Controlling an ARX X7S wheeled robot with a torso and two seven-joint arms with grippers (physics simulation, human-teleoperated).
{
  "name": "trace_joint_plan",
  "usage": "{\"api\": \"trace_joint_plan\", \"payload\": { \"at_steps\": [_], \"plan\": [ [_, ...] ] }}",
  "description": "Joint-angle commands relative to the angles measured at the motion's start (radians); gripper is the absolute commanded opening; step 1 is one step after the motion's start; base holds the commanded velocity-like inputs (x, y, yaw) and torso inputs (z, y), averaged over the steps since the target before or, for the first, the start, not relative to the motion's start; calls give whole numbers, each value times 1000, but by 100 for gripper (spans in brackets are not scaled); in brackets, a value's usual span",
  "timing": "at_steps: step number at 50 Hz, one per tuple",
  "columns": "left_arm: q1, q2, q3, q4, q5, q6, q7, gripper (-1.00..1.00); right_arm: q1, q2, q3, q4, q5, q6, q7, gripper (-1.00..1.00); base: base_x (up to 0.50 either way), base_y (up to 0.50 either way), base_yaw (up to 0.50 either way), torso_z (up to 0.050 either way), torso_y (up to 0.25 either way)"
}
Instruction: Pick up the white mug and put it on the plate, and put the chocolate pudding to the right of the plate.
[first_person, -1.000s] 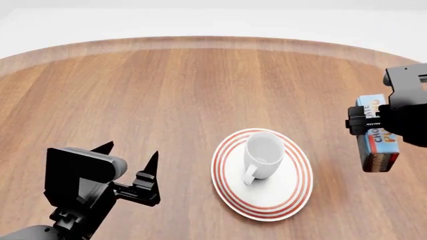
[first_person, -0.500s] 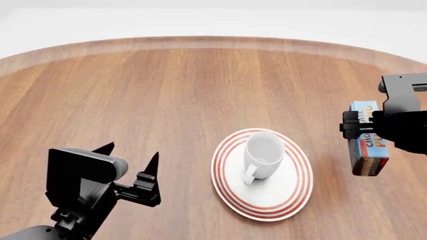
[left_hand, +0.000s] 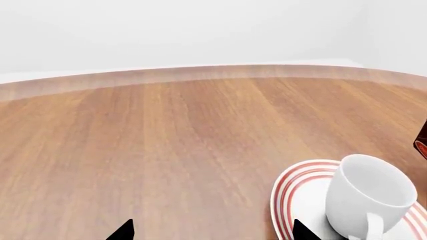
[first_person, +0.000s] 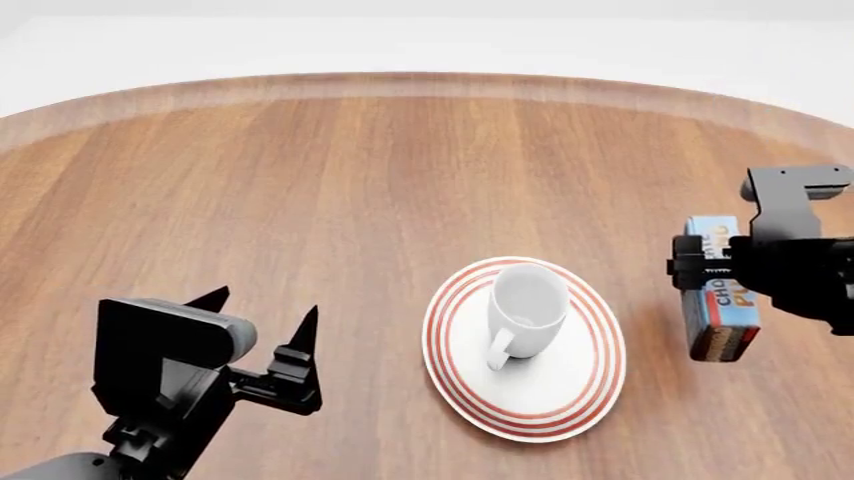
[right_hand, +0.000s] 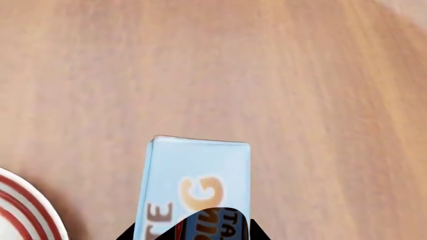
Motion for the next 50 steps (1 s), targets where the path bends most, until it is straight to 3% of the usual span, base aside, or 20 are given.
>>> {"api": "trace_joint_plan", "payload": {
  "at_steps": [1, 34, 35, 50],
  "plan": [
    [5, 23, -23, 2, 13, 10, 21, 100, -15, -4, 20, -5, -39, -5, -24, -100, 0, 0, 0, 0, 0],
    [7, 37, -22, -10, 16, -1, 24, 100, -60, -106, 3, 214, -90, -120, -126, -100, 0, 0, 0, 0, 0],
    [7, 37, -23, -10, 15, -1, 25, 100, -61, -108, 3, 219, -92, -121, -127, 100, 0, 0, 0, 0, 0],
    [6, 36, -26, -9, 13, -3, 27, 100, -59, -134, -2, 273, -106, -133, -143, 100, 0, 0, 0, 0, 0]
  ]
}}
